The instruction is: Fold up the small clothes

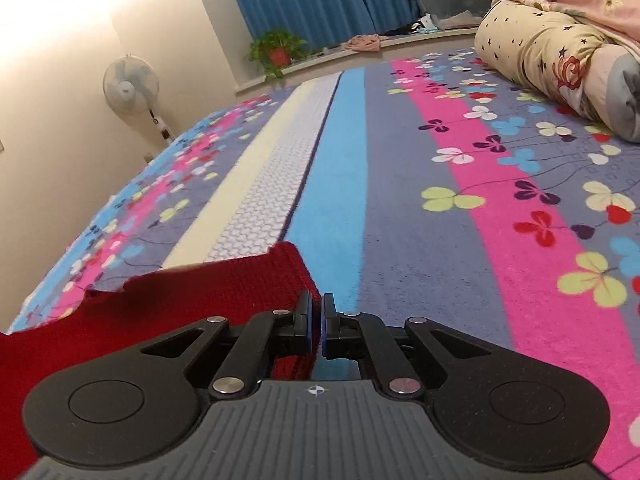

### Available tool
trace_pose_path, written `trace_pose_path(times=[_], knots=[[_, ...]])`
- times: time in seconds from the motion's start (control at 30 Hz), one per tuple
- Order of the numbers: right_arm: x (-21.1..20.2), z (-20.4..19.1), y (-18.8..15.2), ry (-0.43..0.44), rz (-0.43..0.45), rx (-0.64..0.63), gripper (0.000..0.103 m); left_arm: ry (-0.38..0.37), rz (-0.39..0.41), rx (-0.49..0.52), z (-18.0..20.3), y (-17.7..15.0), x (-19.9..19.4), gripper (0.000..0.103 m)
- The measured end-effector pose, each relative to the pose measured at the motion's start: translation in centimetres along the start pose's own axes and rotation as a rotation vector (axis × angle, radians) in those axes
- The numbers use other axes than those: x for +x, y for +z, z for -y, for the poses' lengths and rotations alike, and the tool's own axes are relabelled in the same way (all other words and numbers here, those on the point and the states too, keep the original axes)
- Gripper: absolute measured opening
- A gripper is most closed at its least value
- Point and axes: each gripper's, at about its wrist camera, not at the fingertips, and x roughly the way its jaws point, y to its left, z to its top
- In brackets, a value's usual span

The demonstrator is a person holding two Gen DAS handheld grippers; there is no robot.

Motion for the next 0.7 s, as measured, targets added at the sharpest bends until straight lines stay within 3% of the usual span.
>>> trace_pose_path(times=[0.07, 0.13, 0.2, 0.23, 0.3, 0.4, 0.43, 0.47, 0.53, 0.7], knots=[[-0.7, -0.5, 0.5, 0.016, 0.048, -0.013, 0.001, -0.02, 0.067, -0.005, 0.1, 0.2, -0.9, 0.013], [-2.1, -1.3, 1.0, -0.017, 0.164, -0.042, 0.0, -0.002, 0.105, 0.014, 0.3, 0.6, -1.0, 0.013], [-2.5, -0.4, 1.8, -0.041, 0.221, -0.008, 0.0, 0.017, 0.05, 0.015, 0.5, 0.6, -0.1, 0.014], [-2.3, 0.3, 2.0, -0.039, 0.205, 0.025, 0.0, 0.011, 0.0, 0.004, 0.5, 0.6, 0.6, 0.016], [-0.9, 1.7, 2.1, -0.015, 0.088, 0.075, 0.003, 0.005, -0.057, -0.014, 0.2, 0.6, 1.3, 0.023], [-0.6, 1.7, 1.3, 0.008, 0.006, 0.067, 0.006, 0.012, -0.02, -0.013, -0.2, 0.5, 0.6, 0.041], [-0.9, 1.5, 1.0, 0.021, -0.018, 0.06, 0.016, 0.001, -0.029, -0.026, -0.4, 0.3, 0.5, 0.041], [-1.2, 1.4, 0.7, 0.047, -0.05, 0.064, 0.033, -0.019, -0.051, -0.045, -0.8, 0.2, 0.5, 0.041], [-2.0, 0.8, 0.0, 0.083, -0.094, 0.075, 0.048, -0.048, -0.091, -0.064, -1.2, -0.4, 0.3, 0.044], [-4.9, -1.2, -1.8, 0.076, -0.169, -0.012, 0.048, -0.083, -0.142, -0.003, -1.4, -2.2, -1.3, 0.051]])
